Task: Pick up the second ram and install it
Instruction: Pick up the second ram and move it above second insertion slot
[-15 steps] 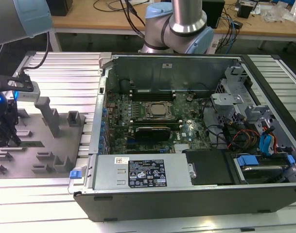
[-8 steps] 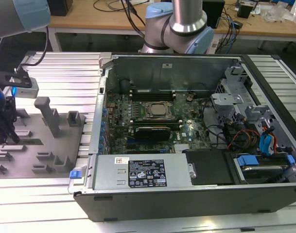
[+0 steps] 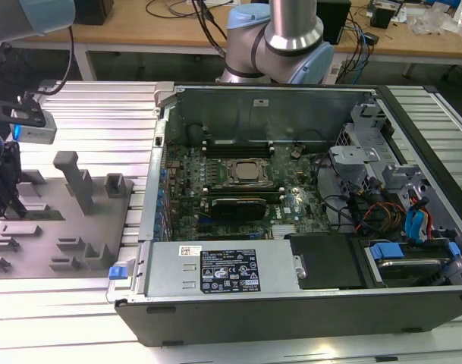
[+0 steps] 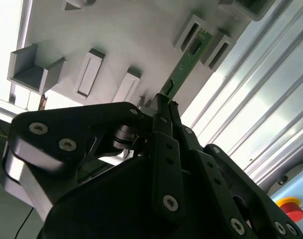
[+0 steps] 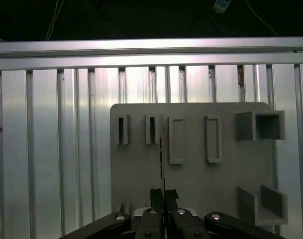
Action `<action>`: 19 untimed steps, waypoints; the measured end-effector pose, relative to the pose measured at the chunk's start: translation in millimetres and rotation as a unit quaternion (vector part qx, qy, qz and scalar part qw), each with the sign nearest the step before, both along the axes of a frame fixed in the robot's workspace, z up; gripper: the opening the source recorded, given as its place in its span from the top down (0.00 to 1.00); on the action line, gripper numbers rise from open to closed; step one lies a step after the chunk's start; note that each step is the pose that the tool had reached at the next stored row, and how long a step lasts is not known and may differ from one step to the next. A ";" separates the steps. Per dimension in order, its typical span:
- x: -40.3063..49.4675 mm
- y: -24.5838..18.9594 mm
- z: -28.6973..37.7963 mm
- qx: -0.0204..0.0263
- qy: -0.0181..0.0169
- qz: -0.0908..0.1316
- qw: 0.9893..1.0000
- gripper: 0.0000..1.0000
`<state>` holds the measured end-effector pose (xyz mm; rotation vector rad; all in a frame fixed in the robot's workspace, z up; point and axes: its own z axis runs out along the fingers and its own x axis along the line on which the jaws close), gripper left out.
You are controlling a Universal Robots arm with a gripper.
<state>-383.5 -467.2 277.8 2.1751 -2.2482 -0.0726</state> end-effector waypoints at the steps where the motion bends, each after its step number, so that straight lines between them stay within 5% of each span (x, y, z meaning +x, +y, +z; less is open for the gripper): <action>1: 0.0 0.2 1.6 0.000 0.000 0.000 1.000 0.87; 14: 0.0 4.3 31.7 0.000 0.001 0.000 1.000 0.87; 19: 0.0 5.0 36.9 0.000 0.001 0.000 1.000 0.87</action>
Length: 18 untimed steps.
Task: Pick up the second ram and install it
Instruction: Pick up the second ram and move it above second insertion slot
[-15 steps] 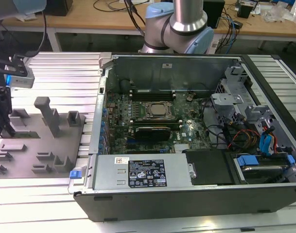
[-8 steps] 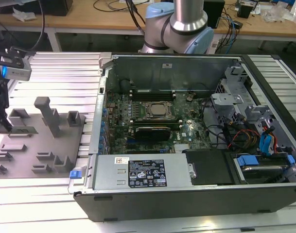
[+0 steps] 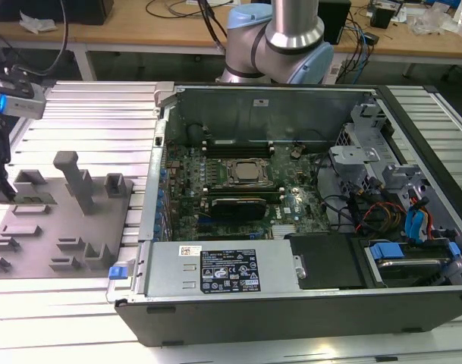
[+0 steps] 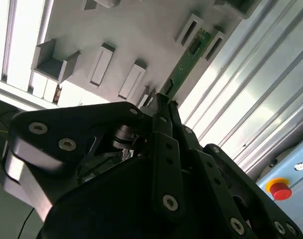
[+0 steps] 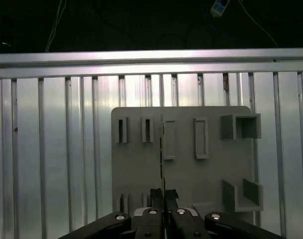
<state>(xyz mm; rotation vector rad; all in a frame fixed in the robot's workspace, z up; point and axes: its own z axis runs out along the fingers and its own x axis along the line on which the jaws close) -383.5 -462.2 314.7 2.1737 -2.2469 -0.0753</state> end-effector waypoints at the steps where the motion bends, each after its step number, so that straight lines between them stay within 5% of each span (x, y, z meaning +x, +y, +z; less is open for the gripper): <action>1: 0.0 0.2 1.4 0.000 0.000 0.000 1.000 0.87; 18: 0.0 6.1 29.5 0.000 0.002 0.000 1.000 0.87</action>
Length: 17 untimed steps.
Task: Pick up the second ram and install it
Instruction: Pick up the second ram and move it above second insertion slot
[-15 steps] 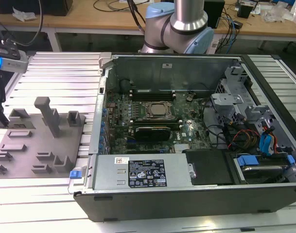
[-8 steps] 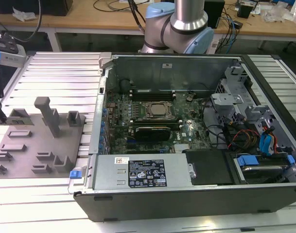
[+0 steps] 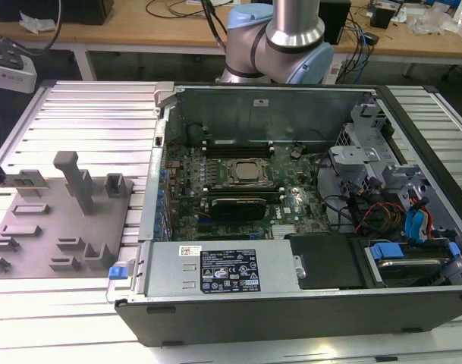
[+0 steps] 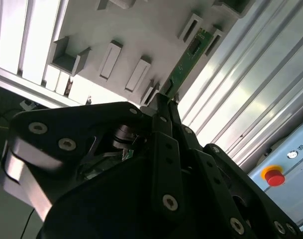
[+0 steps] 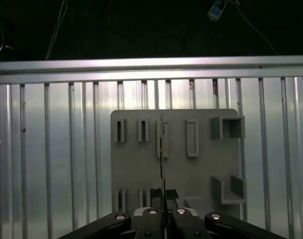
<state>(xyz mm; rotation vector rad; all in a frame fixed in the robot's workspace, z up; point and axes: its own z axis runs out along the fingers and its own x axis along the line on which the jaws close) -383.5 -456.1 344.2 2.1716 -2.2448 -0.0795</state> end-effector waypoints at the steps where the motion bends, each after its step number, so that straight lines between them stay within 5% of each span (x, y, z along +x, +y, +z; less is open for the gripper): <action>1: 0.0 0.2 1.0 0.000 0.000 0.000 1.000 0.87; 14: -0.1 4.4 19.5 0.000 0.002 0.000 1.000 0.87; 17: 0.3 14.1 27.0 0.000 0.005 0.000 1.000 0.87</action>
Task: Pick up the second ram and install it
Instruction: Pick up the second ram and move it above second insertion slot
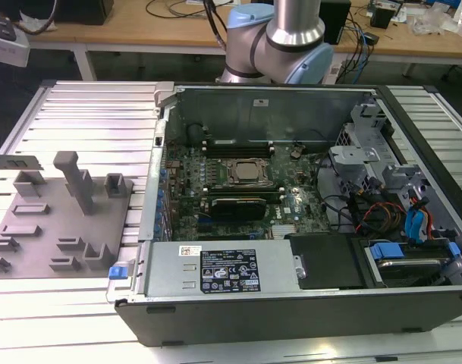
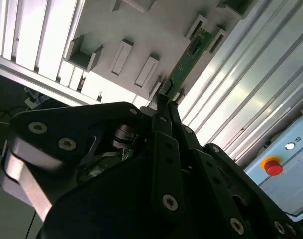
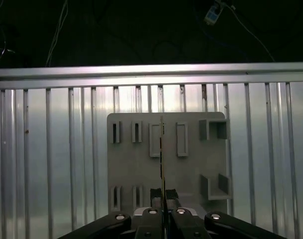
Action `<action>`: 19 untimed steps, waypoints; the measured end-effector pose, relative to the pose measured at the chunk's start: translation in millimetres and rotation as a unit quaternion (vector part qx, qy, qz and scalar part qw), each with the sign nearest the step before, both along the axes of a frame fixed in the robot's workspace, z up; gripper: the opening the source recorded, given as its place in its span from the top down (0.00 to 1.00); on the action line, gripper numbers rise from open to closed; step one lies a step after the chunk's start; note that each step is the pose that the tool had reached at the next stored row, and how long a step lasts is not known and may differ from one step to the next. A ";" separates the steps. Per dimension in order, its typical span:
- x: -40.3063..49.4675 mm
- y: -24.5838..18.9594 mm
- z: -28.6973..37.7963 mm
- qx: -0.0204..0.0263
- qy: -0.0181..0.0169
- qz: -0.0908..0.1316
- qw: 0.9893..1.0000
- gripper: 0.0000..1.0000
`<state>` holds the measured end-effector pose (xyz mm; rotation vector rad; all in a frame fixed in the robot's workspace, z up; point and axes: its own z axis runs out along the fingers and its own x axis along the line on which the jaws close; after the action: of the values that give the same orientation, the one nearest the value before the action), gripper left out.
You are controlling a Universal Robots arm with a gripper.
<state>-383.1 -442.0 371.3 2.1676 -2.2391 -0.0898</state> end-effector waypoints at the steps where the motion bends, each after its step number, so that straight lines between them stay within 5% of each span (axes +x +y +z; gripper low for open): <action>1: 0.0 3.5 3.6 0.000 0.001 0.000 1.000 0.87; 7: 0.0 12.5 30.2 0.000 0.002 0.000 1.000 0.87; 9: 0.0 17.3 41.7 0.000 0.003 0.003 1.000 0.87; 10: 0.0 19.4 55.0 0.000 0.003 0.008 1.000 0.87; 11: 10.0 19.4 55.4 -0.002 0.003 0.008 1.000 0.87; 19: 40.0 19.3 55.4 -0.002 0.003 0.008 1.000 0.87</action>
<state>-343.2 -422.7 426.6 2.1795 -2.2159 -0.0921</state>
